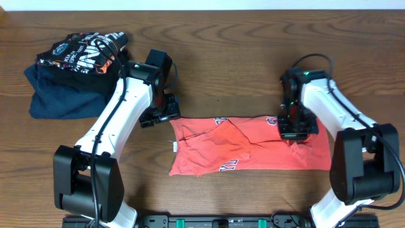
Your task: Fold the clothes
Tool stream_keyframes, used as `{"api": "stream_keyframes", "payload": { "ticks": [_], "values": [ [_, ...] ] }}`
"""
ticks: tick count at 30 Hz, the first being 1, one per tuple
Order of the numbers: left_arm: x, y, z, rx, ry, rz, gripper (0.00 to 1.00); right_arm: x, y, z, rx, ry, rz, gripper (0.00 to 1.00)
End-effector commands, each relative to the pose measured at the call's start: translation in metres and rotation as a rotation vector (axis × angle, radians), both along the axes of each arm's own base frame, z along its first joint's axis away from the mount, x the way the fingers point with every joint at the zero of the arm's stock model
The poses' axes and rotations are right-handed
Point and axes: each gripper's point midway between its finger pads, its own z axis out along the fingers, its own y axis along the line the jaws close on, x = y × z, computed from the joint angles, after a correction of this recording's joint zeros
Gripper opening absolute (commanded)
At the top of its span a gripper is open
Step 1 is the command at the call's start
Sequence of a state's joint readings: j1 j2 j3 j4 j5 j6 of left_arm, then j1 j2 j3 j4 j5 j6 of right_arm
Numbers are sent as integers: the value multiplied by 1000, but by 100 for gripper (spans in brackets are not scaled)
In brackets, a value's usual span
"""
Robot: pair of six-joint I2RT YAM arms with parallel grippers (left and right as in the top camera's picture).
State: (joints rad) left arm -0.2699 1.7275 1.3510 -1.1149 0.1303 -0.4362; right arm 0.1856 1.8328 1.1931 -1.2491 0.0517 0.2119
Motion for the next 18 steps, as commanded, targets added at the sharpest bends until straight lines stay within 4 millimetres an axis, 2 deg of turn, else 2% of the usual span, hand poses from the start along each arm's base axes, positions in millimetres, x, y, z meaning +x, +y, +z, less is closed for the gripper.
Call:
{"api": "stream_keyframes", "payload": {
  "ticks": [1,9,14,18],
  "values": [
    [6,2,8,4,-31,-12,66,-6,14,-4,13,-2,-36,3],
    [6,2,8,4,-31,-12,66,9,30,-9,71,-68,-28,14],
    [6,2,8,4,-31,-12,67,14,33,-10,86,-86,-29,17],
    [5,2,8,5,-27,-12,67,13,33,-10,86,-81,-27,27]
  ]
}}
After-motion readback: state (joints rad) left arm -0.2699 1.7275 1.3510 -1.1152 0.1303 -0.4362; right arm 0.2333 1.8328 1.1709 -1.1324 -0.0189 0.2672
